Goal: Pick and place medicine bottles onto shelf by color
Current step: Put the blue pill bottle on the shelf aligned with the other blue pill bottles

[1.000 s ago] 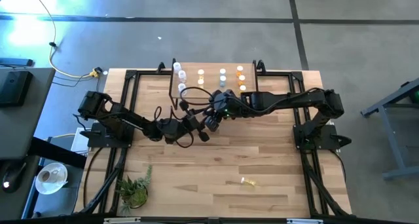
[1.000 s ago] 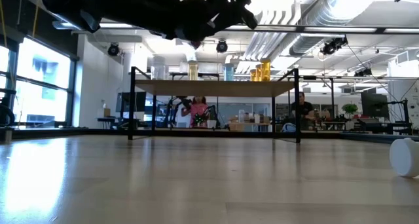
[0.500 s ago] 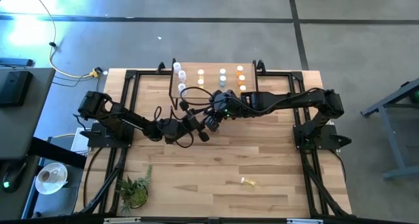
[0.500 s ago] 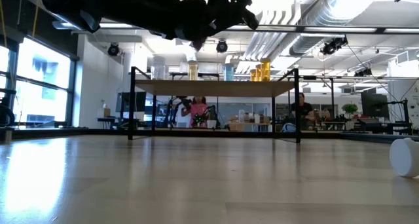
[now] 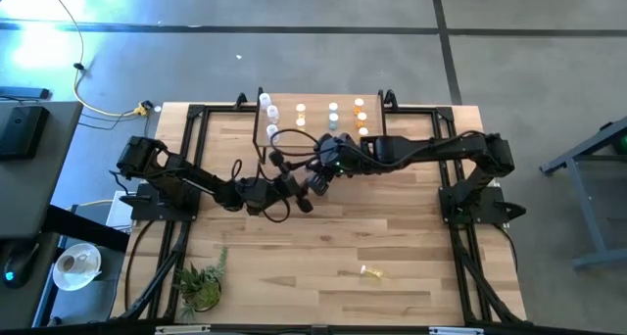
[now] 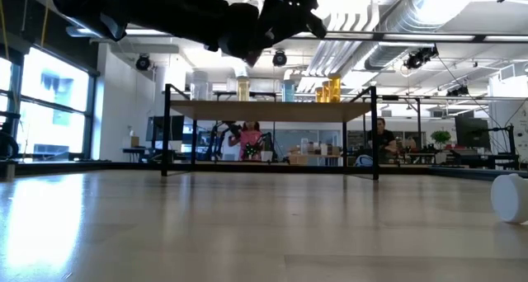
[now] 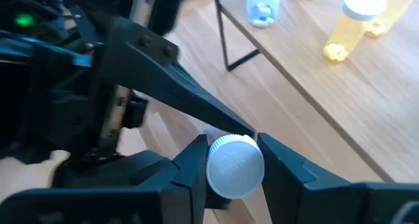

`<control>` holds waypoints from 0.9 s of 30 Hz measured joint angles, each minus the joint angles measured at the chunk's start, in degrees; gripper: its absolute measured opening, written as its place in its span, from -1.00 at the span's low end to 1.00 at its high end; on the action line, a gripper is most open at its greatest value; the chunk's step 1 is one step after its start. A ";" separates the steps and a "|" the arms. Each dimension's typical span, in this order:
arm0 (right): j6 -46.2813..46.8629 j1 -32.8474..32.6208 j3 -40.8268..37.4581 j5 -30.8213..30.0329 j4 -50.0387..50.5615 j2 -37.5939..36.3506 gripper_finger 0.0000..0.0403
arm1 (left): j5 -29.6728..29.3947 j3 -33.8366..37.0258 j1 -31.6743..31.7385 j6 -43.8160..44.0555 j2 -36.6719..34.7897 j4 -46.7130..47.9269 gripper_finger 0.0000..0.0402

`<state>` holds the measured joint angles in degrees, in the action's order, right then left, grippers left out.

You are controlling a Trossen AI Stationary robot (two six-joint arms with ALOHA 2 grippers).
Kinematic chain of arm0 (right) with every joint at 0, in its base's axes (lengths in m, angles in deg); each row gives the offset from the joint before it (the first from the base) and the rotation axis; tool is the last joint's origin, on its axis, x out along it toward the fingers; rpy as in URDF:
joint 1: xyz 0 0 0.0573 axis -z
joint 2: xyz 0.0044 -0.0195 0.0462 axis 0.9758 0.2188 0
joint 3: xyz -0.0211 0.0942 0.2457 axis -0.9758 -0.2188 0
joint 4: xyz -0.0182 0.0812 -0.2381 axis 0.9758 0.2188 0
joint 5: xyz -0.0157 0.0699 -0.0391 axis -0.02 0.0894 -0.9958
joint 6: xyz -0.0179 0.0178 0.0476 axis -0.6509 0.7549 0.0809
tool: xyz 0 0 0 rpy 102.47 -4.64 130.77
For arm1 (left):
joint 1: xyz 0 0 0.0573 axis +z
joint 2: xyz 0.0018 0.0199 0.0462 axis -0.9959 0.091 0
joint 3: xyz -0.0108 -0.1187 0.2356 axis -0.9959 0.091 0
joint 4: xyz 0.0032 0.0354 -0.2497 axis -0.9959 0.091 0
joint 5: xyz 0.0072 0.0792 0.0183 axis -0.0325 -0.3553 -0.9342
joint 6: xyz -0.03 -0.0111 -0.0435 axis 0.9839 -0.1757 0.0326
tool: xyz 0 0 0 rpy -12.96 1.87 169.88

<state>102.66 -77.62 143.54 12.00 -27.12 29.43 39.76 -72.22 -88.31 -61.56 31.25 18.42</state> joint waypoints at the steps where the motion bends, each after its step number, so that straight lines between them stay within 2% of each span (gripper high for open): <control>1: 0.00 0.23 0.00 -0.01 0.37 0.00 -0.51 | -0.10 0.00 0.00 -0.01 0.00 -0.02 -0.18; 10: -0.01 1.01 3.74 -0.72 6.88 -0.02 -0.50 | -4.68 0.02 0.00 1.59 0.00 0.97 0.05; 19: -0.62 2.56 11.12 -3.44 18.46 -0.04 -0.50 | -9.80 0.02 0.00 0.90 0.00 1.09 0.03; 27: -2.43 6.51 14.38 -1.94 22.56 -0.04 -0.50 | -8.42 0.02 0.02 2.27 -0.02 3.35 0.03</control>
<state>100.23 -71.11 157.92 10.07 -4.56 29.39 31.35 -72.20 -88.29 -59.30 31.23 21.77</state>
